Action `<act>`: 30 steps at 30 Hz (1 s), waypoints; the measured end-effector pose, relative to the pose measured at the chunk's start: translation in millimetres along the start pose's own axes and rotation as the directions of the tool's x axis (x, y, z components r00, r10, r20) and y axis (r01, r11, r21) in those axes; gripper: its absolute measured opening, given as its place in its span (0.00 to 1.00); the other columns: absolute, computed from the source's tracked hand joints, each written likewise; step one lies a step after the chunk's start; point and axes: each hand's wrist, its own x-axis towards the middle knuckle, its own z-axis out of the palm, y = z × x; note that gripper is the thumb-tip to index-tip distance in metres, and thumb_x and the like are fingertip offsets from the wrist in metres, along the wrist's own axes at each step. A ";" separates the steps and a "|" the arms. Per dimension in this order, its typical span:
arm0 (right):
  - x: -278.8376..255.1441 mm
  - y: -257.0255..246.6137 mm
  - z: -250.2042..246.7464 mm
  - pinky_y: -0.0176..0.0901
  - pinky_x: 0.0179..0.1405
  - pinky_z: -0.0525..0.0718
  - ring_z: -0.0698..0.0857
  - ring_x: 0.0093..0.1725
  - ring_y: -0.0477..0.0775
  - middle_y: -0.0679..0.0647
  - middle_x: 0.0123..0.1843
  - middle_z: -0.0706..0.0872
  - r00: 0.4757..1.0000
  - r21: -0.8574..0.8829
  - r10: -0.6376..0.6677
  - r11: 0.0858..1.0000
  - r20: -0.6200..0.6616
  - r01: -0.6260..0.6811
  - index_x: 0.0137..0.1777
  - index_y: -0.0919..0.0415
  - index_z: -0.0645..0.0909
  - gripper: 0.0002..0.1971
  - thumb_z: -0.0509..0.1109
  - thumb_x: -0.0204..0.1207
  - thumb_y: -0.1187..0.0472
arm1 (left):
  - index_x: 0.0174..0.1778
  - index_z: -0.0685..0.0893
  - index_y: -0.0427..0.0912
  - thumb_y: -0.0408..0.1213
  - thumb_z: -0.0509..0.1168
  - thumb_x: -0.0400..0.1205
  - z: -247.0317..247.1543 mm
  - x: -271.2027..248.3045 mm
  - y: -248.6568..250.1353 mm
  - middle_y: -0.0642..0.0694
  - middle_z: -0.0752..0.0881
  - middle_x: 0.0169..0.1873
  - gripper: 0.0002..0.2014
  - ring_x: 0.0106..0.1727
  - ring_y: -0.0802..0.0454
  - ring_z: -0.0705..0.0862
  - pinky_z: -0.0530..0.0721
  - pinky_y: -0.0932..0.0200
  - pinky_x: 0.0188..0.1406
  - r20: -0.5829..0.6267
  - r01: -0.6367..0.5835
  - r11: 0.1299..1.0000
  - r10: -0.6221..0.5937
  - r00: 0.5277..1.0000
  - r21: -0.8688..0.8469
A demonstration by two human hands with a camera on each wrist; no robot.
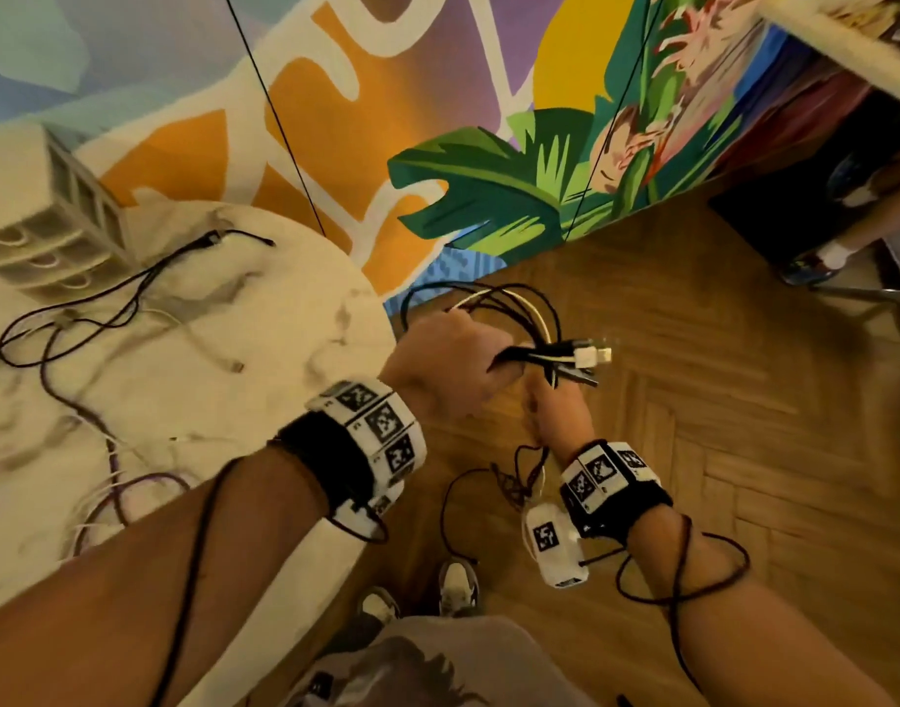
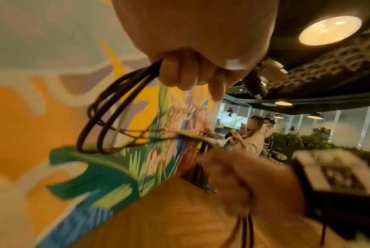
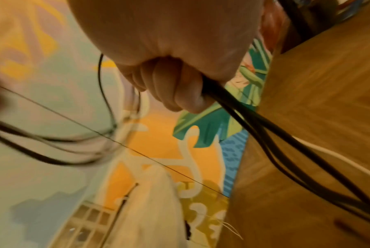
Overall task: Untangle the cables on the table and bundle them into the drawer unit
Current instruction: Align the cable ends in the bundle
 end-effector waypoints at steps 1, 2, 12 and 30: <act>-1.8 -5.9 0.0 0.39 0.31 0.72 0.73 0.29 0.47 0.50 0.30 0.75 0.999 0.011 -0.043 0.999 0.020 0.043 0.32 0.54 0.72 0.14 0.61 0.80 0.55 | 0.43 0.89 0.43 0.59 0.51 0.78 12.2 0.5 -3.5 0.47 0.87 0.29 0.27 0.32 0.48 0.84 0.79 0.54 0.30 0.048 0.090 0.994 -0.087 0.995 -0.064; -6.0 -12.0 -0.3 0.39 0.32 0.72 0.73 0.29 0.48 0.50 0.30 0.75 0.996 0.013 -0.074 0.997 0.046 0.074 0.32 0.54 0.73 0.13 0.61 0.79 0.56 | 0.45 0.89 0.44 0.60 0.55 0.77 21.1 2.5 -6.1 0.48 0.88 0.31 0.25 0.35 0.49 0.85 0.82 0.53 0.34 0.085 0.173 0.973 -0.161 0.983 -0.150; -16.3 -22.0 3.2 0.34 0.20 0.62 0.64 0.17 0.40 0.42 0.17 0.68 0.929 0.123 -0.305 0.951 0.211 0.285 0.27 0.57 0.67 0.20 0.60 0.82 0.65 | 0.38 0.81 0.45 0.42 0.68 0.77 12.6 43.3 9.4 0.52 0.83 0.31 0.06 0.37 0.51 0.85 0.83 0.52 0.37 0.075 0.276 0.885 -0.267 0.961 -0.375; 32.2 47.2 2.5 0.48 0.38 0.84 0.86 0.40 0.62 0.59 0.41 0.85 0.988 -0.660 0.144 0.748 0.056 -0.072 0.39 0.62 0.78 0.19 0.59 0.80 0.46 | 0.42 0.82 0.39 0.44 0.65 0.80 -48.9 38.1 -1.4 0.56 0.71 0.24 0.11 0.23 0.47 0.75 0.65 0.60 0.26 -0.313 -0.053 0.996 0.073 0.947 0.073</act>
